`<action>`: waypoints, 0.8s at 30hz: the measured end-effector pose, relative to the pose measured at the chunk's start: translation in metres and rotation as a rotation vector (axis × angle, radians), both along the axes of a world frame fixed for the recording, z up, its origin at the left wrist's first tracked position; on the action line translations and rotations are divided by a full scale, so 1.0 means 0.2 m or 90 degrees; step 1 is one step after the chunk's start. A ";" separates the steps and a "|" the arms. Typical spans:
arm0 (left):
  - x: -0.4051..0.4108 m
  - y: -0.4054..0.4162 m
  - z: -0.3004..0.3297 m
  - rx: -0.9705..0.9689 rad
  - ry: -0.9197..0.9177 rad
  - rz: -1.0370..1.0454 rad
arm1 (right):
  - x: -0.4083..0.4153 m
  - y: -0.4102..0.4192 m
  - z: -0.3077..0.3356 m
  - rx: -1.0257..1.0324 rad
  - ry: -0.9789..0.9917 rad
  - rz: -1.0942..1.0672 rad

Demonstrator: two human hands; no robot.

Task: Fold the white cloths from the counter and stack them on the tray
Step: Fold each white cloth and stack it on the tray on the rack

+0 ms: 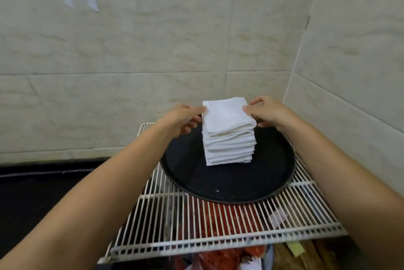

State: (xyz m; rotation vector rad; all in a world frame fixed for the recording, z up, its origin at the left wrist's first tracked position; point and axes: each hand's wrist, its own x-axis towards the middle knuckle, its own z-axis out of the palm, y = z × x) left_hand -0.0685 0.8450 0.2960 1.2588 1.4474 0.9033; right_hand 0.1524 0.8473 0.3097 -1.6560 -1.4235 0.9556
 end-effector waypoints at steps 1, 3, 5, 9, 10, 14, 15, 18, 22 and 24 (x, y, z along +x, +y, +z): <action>-0.03 -0.02 0.01 0.004 -0.007 0.015 | 0.00 -0.01 0.03 0.035 -0.041 -0.027; -0.13 -0.08 0.03 0.021 -0.029 0.033 | -0.04 -0.06 0.12 0.142 -0.123 -0.075; -0.28 -0.18 0.04 0.049 -0.050 0.042 | -0.15 -0.14 0.20 0.257 -0.144 -0.080; -0.69 -0.54 0.00 0.114 -0.008 0.098 | -0.67 -0.39 0.24 0.398 -0.172 0.042; -0.82 -0.65 -0.03 0.132 0.018 0.119 | -0.85 -0.45 0.21 0.414 -0.180 0.086; -1.38 -1.22 -0.16 0.172 0.205 0.202 | -1.60 -0.78 -0.06 0.424 -0.203 0.293; -1.54 -1.38 -0.20 0.166 0.261 0.223 | -1.79 -0.88 -0.14 0.432 -0.203 0.342; -2.00 -1.89 -0.34 0.102 0.399 0.308 | -2.34 -1.25 -0.40 0.445 -0.215 0.484; -2.42 -2.54 -0.48 -0.005 0.505 0.431 | -2.92 -1.83 -0.65 0.462 -0.248 0.660; -2.59 -2.85 -0.55 -0.077 0.545 0.480 | -3.18 -2.09 -0.74 0.496 -0.254 0.746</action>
